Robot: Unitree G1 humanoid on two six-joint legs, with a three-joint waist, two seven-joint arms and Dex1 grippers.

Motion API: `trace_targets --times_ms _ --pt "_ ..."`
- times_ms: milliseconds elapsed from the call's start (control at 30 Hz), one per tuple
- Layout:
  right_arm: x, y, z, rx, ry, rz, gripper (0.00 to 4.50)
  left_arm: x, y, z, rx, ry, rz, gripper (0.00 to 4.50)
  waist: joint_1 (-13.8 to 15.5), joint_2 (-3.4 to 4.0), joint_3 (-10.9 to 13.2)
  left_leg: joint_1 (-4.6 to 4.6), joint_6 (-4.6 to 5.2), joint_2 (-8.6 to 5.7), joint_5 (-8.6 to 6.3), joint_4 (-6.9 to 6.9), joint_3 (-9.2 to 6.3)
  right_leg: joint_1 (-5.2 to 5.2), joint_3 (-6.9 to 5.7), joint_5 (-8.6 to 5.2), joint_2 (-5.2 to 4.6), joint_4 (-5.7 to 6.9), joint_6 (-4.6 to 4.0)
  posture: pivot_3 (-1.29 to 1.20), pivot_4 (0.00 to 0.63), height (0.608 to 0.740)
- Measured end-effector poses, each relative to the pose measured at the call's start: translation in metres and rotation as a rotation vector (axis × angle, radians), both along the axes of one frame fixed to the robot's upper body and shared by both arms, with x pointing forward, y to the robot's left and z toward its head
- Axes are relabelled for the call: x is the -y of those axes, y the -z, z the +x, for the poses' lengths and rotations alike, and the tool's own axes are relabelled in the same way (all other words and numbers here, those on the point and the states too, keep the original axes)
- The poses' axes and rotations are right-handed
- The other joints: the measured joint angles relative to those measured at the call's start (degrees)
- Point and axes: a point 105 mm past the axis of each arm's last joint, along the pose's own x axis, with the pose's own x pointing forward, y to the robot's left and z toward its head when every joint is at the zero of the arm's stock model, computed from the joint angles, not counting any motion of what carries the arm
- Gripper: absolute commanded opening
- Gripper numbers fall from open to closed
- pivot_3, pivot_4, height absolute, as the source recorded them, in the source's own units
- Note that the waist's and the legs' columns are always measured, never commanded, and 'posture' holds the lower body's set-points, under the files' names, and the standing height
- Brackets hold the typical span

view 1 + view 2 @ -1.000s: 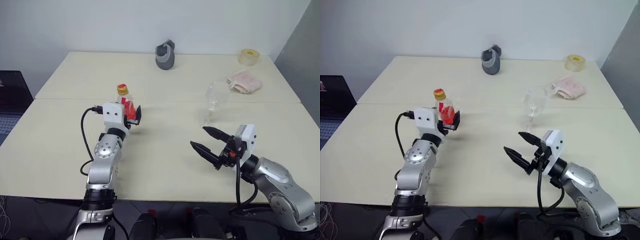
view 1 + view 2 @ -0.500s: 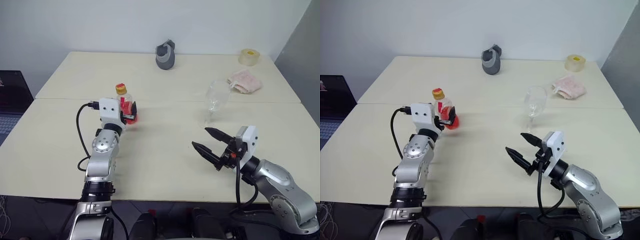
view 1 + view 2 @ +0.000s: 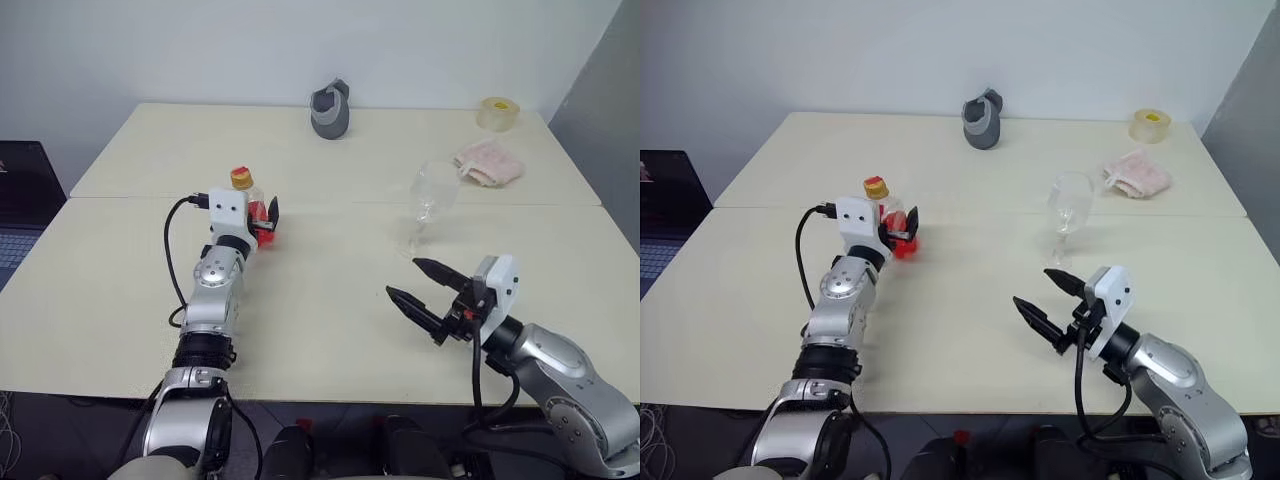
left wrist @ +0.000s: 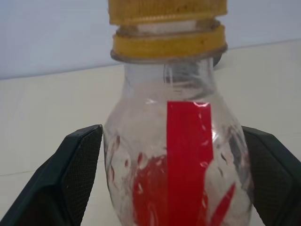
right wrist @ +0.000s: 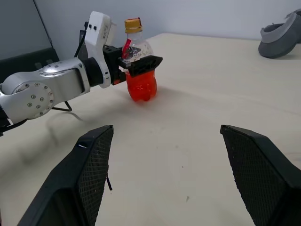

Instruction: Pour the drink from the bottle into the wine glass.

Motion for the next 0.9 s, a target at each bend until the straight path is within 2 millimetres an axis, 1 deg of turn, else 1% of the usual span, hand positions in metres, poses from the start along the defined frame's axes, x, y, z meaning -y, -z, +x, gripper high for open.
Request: trace_targets --times_ms 100,133,200,367,433,533,633,700,800,900 --pt "0.002 -0.001 0.000 0.003 0.005 0.002 3.89 0.001 0.001 0.000 0.012 0.017 0.002 3.27 0.0 0.00 0.0 -0.01 0.00 0.00 0.00 0.00 -0.01 0.00 -0.01 0.00 0.00 0.00 0.00 0.00 0.150 0.740" --pt "0.003 -0.002 0.001 0.006 0.010 0.002 3.89 0.002 0.000 -0.001 0.018 0.020 0.003 2.88 0.0 0.00 0.0 -0.01 0.00 0.00 0.00 0.00 -0.01 0.00 -0.01 0.00 0.00 0.00 0.00 0.00 0.150 0.740" --pt "0.004 -0.003 0.001 0.008 0.015 0.001 3.89 0.003 0.000 -0.001 0.019 0.023 0.004 2.28 0.0 0.00 0.0 -0.01 0.00 0.00 0.00 0.00 -0.01 0.00 0.00 0.00 0.00 0.00 0.00 0.00 0.150 0.740" --pt "0.004 -0.004 0.001 0.013 0.015 -0.001 3.89 0.002 0.006 -0.002 0.009 0.019 0.004 1.31 0.0 -0.01 0.0 -0.01 0.01 0.00 0.00 0.01 -0.01 -0.01 0.00 0.00 0.00 0.01 0.00 0.00 0.150 0.740" --pt "0.003 -0.007 0.003 0.025 0.010 -0.002 3.89 0.002 0.007 -0.003 0.005 0.017 0.003 1.15 0.0 -0.01 0.0 -0.01 0.01 0.00 0.00 0.00 -0.01 -0.01 -0.01 0.00 0.00 0.01 0.00 0.00 0.150 0.740" --pt "0.001 -0.015 0.007 0.056 -0.002 -0.012 3.89 0.003 0.011 -0.004 -0.010 0.020 -0.003 1.06 0.0 -0.01 0.0 -0.01 0.01 0.00 0.00 0.01 -0.02 -0.01 -0.01 0.00 0.00 0.01 0.00 0.00 0.150 0.740" --pt "-0.007 -0.030 0.017 0.094 -0.020 -0.034 3.89 0.010 0.010 -0.006 -0.031 0.061 -0.007 1.04 -0.1 -0.01 0.0 -0.02 -0.03 0.00 0.02 0.03 -0.03 -0.02 -0.01 0.00 0.00 0.03 0.00 0.00 0.150 0.740" --pt "-0.015 -0.045 0.024 0.132 -0.042 -0.039 3.89 0.024 0.007 -0.008 -0.041 0.133 -0.002 1.04 -0.1 0.00 0.0 -0.03 -0.06 -0.01 0.04 0.04 -0.03 -0.03 -0.02 0.00 0.01 0.03 0.00 0.00 0.150 0.740" --pt "-0.032 -0.068 0.035 0.175 -0.093 -0.020 3.89 0.052 0.003 -0.012 -0.058 0.273 0.008 1.04 -0.1 0.00 0.0 -0.07 -0.12 -0.01 0.07 0.04 -0.04 -0.05 -0.03 0.01 0.00 0.01 -0.01 0.00 0.150 0.740" --pt "-0.048 -0.082 0.042 0.192 -0.142 -0.004 3.89 0.072 0.002 -0.015 -0.080 0.389 0.020 1.04 -0.2 0.00 0.0 -0.08 -0.13 0.00 0.07 0.04 -0.03 -0.08 -0.03 0.01 0.00 0.01 -0.01 0.00 0.150 0.740"
